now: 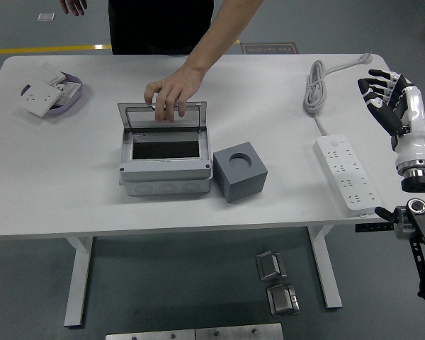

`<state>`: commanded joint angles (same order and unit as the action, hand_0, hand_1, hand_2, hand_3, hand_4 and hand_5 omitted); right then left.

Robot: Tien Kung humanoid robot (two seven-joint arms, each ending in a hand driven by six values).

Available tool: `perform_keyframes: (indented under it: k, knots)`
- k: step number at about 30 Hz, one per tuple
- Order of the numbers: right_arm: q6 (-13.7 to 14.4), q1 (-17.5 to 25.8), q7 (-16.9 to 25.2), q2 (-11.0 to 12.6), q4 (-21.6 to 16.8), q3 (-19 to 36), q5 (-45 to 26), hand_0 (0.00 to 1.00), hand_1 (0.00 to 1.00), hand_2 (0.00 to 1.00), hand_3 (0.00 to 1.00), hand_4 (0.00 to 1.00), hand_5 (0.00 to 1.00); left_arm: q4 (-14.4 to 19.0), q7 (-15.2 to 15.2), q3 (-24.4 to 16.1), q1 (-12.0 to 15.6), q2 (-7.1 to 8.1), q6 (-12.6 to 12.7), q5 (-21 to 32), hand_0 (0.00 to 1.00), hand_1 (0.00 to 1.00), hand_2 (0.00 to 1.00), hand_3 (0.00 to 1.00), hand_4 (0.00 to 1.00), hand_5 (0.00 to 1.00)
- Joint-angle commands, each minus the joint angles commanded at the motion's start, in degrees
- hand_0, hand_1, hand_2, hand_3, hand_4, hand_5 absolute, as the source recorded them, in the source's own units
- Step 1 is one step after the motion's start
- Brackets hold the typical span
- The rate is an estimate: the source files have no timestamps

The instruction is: Pick up the cylinder from the cube,place it in the box,flap close box

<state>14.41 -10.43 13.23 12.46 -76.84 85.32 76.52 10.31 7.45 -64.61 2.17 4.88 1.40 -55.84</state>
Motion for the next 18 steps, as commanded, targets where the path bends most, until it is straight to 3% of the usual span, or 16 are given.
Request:
perform_keyframes:
  k: [7, 18]
  knots:
    - [-0.2, 0.5, -0.1, -0.2, -0.1, 0.6, 0.1, 0.651, 0.624, 0.624, 0.651, 0.837, 0.505, 0.0, -1.2, 0.1, -0.1, 0.26, 1.6, 0.0, 0.575, 0.585, 0.554, 0.580, 0.640, 0.205]
    - [-0.4, 0.9, 0.2, -0.2, -0.2, 1.6, -0.2, 0.651, 0.622, 0.619, 0.640, 0.824, 0.482, 0.0, -1.7, 0.5, 0.2, 0.03, 2.1, 0.2, 0.575, 0.584, 0.549, 0.572, 0.629, 0.217]
